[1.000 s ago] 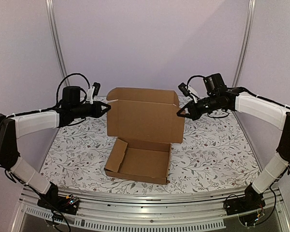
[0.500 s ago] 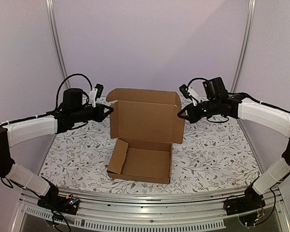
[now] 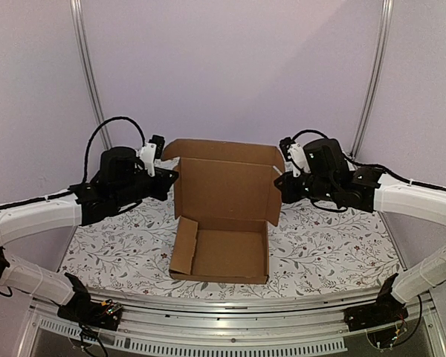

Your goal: Fold the paper box

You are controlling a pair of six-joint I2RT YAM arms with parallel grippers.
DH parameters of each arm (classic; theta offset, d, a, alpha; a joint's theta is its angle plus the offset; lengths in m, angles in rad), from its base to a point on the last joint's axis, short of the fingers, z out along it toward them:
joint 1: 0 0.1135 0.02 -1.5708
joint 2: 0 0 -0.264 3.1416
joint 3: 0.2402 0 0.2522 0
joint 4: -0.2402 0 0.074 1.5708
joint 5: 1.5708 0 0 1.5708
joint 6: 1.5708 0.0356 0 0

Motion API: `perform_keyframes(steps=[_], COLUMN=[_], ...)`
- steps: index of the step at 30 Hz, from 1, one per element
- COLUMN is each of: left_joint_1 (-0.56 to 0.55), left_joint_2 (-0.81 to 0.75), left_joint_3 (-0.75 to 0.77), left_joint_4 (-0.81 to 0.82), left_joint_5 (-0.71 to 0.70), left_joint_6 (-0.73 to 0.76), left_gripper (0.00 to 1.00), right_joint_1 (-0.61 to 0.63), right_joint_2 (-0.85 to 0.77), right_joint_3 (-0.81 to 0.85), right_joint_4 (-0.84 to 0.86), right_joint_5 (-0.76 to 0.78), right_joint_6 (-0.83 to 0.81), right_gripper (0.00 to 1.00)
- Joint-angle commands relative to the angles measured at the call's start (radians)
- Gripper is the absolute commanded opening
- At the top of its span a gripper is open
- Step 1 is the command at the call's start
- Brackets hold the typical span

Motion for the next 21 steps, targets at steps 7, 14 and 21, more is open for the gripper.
perform_keyframes(steps=[7,14,21], left_joint_1=[-0.177,-0.280,-0.365], left_joint_2=[-0.046,0.002,0.028], left_joint_3=[-0.110,-0.086,-0.063], left_joint_4=[-0.015,-0.105,-0.149], left_joint_5=[-0.255,-0.445,-0.518], left_joint_6=[-0.124,-0.223,-0.246], left_gripper=[0.00,0.00,0.00], right_joint_1=[0.179,0.246,0.288], right_joint_2=[-0.002,0.038,0.046], right_joint_3=[-0.013,-0.017,-0.044], right_joint_4=[0.153,0.158,0.155], right_joint_5=[0.390,0.487,0.562], right_joint_6=[0.143,0.190,0.235], right_gripper=[0.00,0.00,0.00])
